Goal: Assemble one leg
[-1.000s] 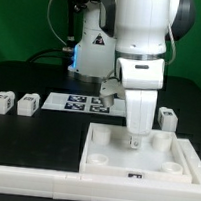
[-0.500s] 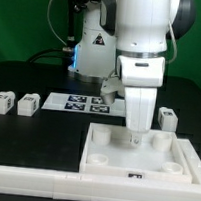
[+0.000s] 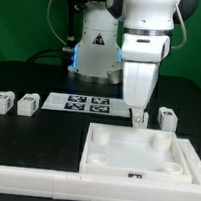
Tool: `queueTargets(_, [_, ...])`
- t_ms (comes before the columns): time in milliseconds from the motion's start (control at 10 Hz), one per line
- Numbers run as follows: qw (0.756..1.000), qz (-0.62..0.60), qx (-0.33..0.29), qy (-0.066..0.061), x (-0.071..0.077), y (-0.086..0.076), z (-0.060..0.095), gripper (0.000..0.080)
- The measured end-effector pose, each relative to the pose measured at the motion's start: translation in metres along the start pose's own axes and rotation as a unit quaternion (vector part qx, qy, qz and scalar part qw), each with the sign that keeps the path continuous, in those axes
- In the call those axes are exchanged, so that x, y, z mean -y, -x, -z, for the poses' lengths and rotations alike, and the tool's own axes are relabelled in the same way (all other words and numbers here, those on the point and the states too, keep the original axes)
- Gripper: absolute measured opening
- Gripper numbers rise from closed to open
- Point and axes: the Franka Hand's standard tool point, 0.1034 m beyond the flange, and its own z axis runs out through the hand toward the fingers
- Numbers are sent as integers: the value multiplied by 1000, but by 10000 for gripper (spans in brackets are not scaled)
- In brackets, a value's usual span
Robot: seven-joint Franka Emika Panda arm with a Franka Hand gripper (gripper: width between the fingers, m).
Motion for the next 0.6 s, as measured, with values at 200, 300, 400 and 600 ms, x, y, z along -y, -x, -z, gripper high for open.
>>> queueTargets(200, [995,-96,-2,-2,0,3,-2,649])
queueTargets(300, [983,-181,-5,-6,4,8,-5,649])
queueTargets(400, [971,-239,-5,-6,11,5,-5,649])
queueTargets(600, [928,-371,-9,-7,23,-11,-2,649])
